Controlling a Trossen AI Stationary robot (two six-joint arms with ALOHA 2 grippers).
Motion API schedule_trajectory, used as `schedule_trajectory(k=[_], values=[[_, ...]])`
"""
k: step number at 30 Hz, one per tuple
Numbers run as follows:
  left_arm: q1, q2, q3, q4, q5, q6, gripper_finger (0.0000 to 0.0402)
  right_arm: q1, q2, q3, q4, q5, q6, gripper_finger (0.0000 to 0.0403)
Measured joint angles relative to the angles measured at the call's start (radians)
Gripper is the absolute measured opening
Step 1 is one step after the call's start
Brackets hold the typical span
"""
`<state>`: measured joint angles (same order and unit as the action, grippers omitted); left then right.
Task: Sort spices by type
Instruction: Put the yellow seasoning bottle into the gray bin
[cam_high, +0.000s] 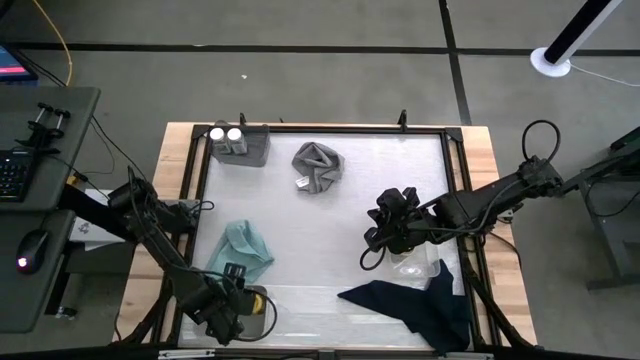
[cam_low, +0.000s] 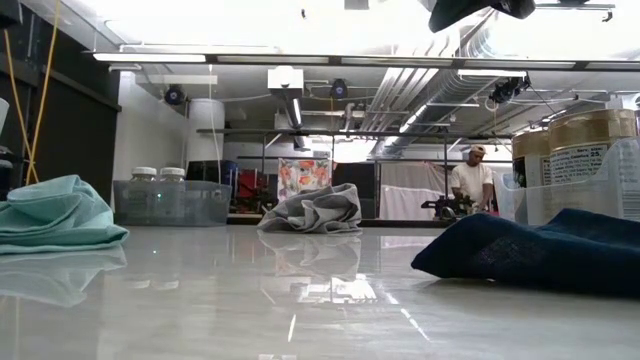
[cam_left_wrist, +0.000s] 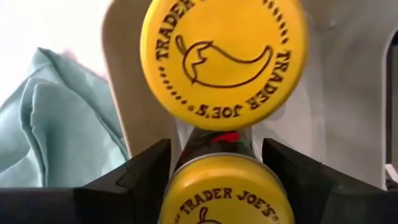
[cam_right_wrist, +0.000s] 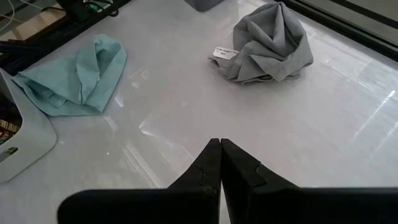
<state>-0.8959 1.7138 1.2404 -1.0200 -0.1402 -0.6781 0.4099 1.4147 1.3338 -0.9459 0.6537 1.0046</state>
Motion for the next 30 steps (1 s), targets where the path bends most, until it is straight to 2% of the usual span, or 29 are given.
schedule_trajectory(k=[16, 30], values=[[0.020, -0.004, 0.026, 0.048, 0.010, 0.010, 0.0227, 0.000, 0.000, 0.000, 0.000, 0.000, -0.018, 0.0000], [0.046, -0.058, 0.026, 0.079, 0.045, 0.035, 0.0227, 0.000, 0.000, 0.000, 0.000, -0.008, -0.019, 0.0000]])
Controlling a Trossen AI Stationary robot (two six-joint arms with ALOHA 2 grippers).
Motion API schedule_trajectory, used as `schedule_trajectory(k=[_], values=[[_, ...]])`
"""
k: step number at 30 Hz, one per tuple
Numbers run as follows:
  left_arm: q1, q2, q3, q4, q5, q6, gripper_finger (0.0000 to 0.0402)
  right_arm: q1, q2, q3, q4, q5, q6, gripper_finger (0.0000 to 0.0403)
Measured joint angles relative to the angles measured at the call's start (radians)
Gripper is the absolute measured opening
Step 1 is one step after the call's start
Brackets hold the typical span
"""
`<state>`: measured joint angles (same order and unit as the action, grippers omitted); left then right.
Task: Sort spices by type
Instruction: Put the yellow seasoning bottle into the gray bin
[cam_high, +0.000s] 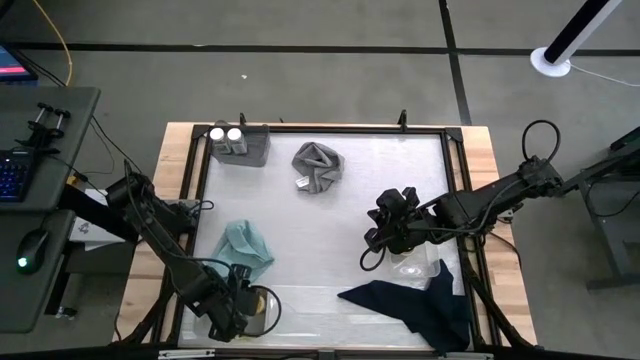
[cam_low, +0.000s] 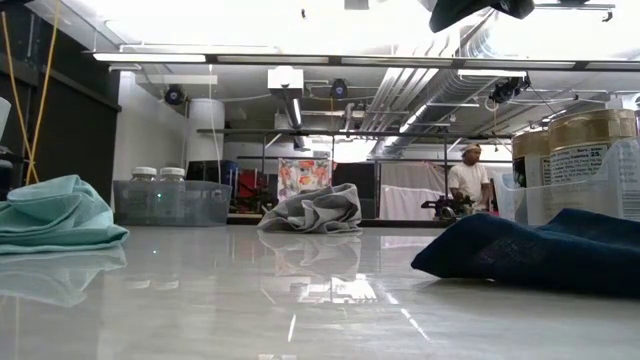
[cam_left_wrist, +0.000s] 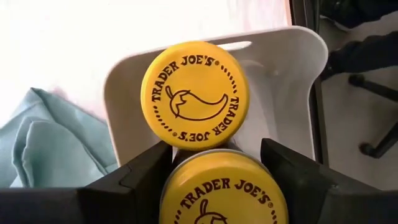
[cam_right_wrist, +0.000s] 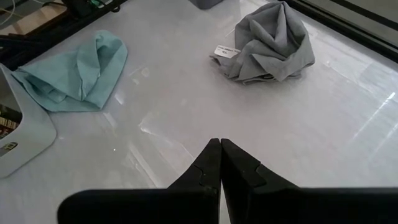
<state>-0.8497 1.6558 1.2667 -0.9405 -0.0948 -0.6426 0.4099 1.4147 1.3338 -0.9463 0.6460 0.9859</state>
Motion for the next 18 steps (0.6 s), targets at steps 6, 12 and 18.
schedule_trajectory(k=[6, 12, 18], values=[[0.000, 0.000, -0.023, 0.039, 0.009, -0.026, 0.0229, 0.000, 0.000, 0.000, 0.000, -0.001, -0.006, 0.0000], [0.011, 0.000, -0.035, 0.039, 0.008, -0.037, 0.0263, 0.000, 0.000, 0.000, -0.002, -0.003, -0.018, 0.0000], [0.041, 0.000, -0.035, 0.042, 0.016, -0.036, 0.0311, 0.000, 0.000, 0.000, -0.001, -0.003, -0.022, 0.0000]])
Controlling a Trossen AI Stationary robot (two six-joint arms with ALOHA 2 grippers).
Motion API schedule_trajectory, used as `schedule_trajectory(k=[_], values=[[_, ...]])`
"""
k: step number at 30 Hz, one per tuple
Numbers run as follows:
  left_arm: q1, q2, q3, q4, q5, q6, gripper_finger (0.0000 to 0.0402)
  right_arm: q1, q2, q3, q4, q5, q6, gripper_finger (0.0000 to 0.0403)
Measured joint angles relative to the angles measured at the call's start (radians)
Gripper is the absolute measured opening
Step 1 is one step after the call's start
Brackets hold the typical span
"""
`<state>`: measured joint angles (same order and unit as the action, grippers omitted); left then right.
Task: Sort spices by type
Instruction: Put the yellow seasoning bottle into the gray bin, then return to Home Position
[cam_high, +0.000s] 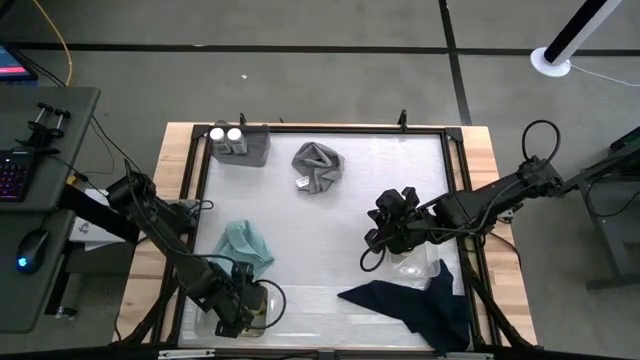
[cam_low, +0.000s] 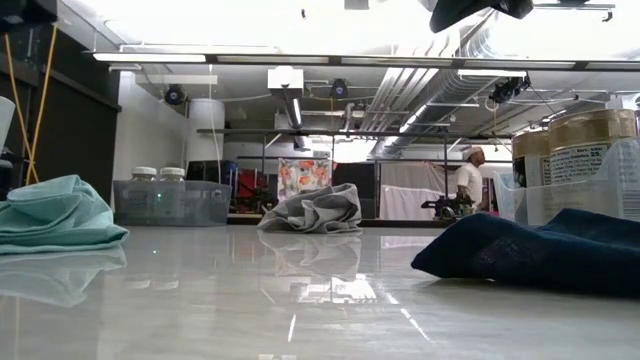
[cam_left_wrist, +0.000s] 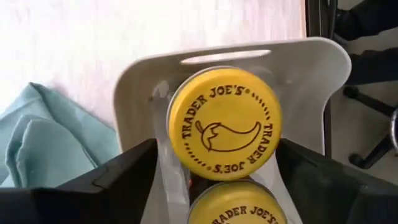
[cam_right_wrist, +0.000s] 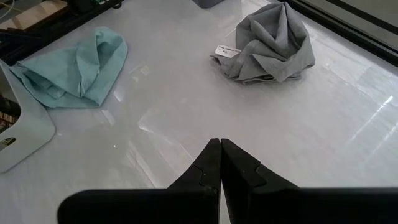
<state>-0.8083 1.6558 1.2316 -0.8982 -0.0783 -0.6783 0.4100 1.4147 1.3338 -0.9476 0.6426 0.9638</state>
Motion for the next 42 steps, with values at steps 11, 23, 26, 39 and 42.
schedule_trajectory(k=[11, 23, 26, 39, 42], values=[[0.066, -0.152, 0.063, -0.183, -0.002, 0.088, 0.0326, 0.000, 0.000, 0.000, 0.002, 0.000, -0.035, 0.0000], [0.267, -0.706, -0.038, -0.083, -0.838, 0.287, 0.0186, -0.034, -0.065, 0.000, 0.019, -0.005, -0.039, 0.0000], [0.322, -0.885, -0.206, 0.127, -0.848, 0.385, 0.0091, -0.052, -0.102, 0.000, 0.028, -0.004, -0.039, 0.0000], [0.589, -1.438, -0.968, 1.046, -0.481, 0.588, 0.0002, -0.092, -0.155, 0.000, 0.044, -0.018, -0.041, 0.0000], [0.653, -1.521, -1.037, 1.049, -0.349, 0.536, 0.0001, -0.089, -0.154, 0.000, 0.044, -0.033, -0.020, 0.0000]])
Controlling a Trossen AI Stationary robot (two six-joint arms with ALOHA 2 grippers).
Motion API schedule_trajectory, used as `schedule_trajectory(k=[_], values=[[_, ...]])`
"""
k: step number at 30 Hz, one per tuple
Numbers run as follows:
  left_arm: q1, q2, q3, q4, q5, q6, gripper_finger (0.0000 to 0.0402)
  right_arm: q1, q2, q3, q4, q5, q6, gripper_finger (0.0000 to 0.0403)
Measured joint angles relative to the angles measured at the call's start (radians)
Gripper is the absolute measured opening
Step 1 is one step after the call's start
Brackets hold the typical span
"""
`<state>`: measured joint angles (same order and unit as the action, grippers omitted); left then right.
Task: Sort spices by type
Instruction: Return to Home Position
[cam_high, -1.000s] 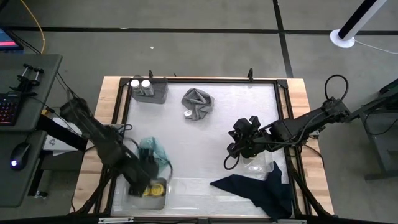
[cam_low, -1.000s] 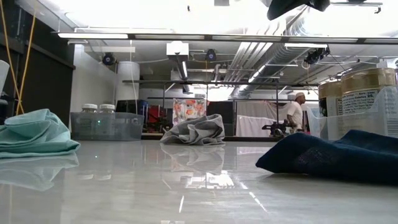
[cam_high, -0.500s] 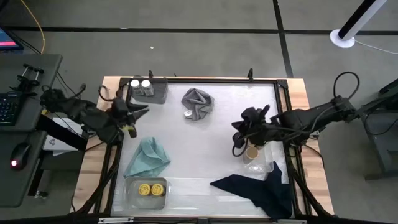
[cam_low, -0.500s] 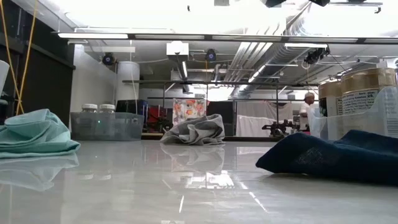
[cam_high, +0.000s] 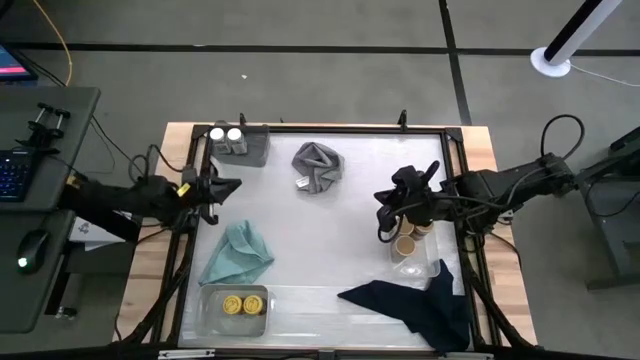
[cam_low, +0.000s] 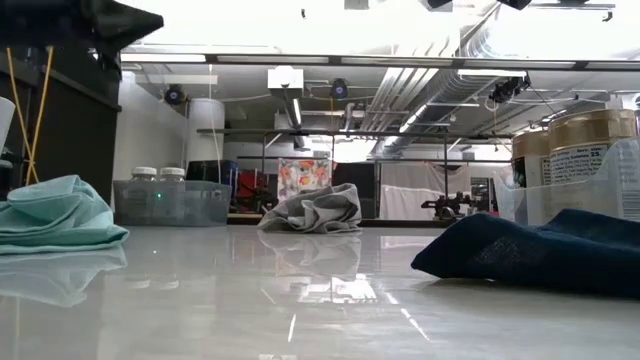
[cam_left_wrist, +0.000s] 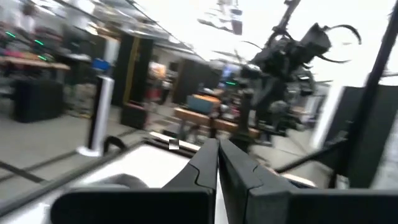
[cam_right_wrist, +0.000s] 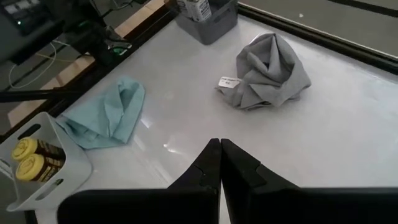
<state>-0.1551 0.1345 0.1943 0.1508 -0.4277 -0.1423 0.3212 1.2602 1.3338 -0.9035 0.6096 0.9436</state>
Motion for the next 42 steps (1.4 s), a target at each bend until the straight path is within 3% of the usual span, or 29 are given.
schedule_trajectory(k=[4, 8, 20, 25, 29, 36, 39, 42], values=[[0.084, -0.073, -0.069, 0.001, 0.156, -0.078, 0.0000, 0.007, 0.000, 0.000, 0.000, -0.005, 0.023, 0.0000], [0.141, -0.097, -0.114, -0.011, 0.242, -0.139, 0.0000, 0.007, 0.000, 0.000, 0.000, -0.030, 0.043, 0.0000], [0.163, -0.096, -0.184, -0.056, 0.314, -0.218, 0.0000, 0.066, -0.007, -0.020, -0.090, -0.066, 0.077, 0.0000], [0.163, -0.096, -0.184, -0.049, 0.292, -0.242, 0.0000, 0.062, -0.099, -0.209, 0.127, -0.126, 0.020, 0.0000], [0.163, -0.096, -0.184, -0.051, 0.291, -0.274, 0.0000, -0.067, -0.241, -0.467, 0.480, -0.264, -0.184, 0.0000], [0.163, -0.096, -0.184, -0.051, 0.291, -0.273, 0.0000, -0.543, -0.528, -0.819, 0.865, -0.687, -0.508, 0.0000], [0.163, -0.096, -0.184, -0.051, 0.291, -0.273, 0.0000, -0.671, -0.643, -0.931, 0.963, -0.848, -0.536, 0.0000], [0.162, -0.096, -0.184, -0.051, 0.290, -0.273, 0.0000, -0.710, -0.748, -1.021, 1.027, -0.928, -0.490, 0.0000]])
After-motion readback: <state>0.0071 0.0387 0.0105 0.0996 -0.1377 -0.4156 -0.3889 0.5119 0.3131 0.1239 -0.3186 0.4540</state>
